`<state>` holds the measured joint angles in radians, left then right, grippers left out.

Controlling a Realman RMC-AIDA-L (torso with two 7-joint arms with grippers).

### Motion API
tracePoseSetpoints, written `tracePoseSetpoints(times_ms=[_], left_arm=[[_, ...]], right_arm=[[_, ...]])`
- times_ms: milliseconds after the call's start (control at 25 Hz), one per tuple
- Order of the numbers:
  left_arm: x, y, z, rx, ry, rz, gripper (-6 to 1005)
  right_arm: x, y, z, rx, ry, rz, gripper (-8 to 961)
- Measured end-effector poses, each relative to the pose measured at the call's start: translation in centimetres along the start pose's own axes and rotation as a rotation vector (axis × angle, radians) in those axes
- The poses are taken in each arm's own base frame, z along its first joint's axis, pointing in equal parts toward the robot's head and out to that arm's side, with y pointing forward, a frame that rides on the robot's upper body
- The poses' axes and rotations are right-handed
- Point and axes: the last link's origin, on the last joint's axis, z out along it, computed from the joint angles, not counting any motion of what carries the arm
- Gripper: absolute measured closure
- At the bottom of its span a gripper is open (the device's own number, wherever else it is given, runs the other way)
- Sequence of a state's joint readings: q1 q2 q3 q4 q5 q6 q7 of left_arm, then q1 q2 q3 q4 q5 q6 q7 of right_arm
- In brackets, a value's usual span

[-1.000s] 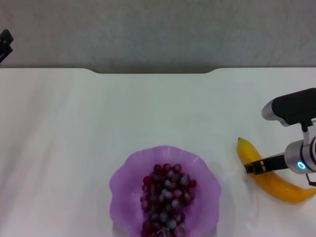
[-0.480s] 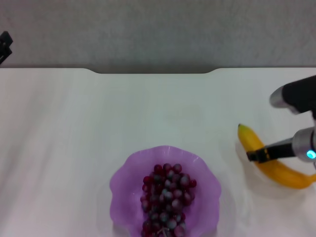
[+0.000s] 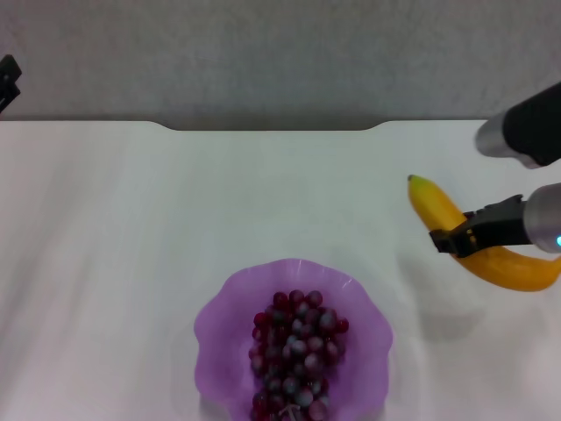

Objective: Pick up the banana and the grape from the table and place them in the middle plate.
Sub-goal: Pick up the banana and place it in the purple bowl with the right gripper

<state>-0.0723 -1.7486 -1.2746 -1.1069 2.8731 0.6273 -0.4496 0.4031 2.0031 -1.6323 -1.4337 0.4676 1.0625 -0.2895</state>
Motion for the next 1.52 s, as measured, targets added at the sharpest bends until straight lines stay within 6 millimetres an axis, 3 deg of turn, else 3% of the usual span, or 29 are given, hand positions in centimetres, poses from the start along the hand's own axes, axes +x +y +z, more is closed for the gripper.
tracePoseSetpoints(times_ms=[560, 1000, 1280, 1520], left_arm=[[0.1, 0.2, 0.2, -0.008, 0.002, 0.0, 181], [0.2, 0.3, 0.5, -0.011, 0.005, 0.002, 181], [0.3, 0.7, 0.9, -0.027, 0.008, 0.004, 181], [0.3, 0.9, 1.2, -0.033, 0.005, 0.012, 181]], right_arm=[[-2.8, 7.4, 0.3, -0.14, -0.003, -0.273, 434], [-3.6, 12.4, 0.3, -0.255, -0.037, -0.398, 424], [-3.4, 13.7, 2.2, -0.334, -0.008, -0.4, 417], [-2.7, 13.7, 3.8, -0.348, 0.023, -0.396, 412]])
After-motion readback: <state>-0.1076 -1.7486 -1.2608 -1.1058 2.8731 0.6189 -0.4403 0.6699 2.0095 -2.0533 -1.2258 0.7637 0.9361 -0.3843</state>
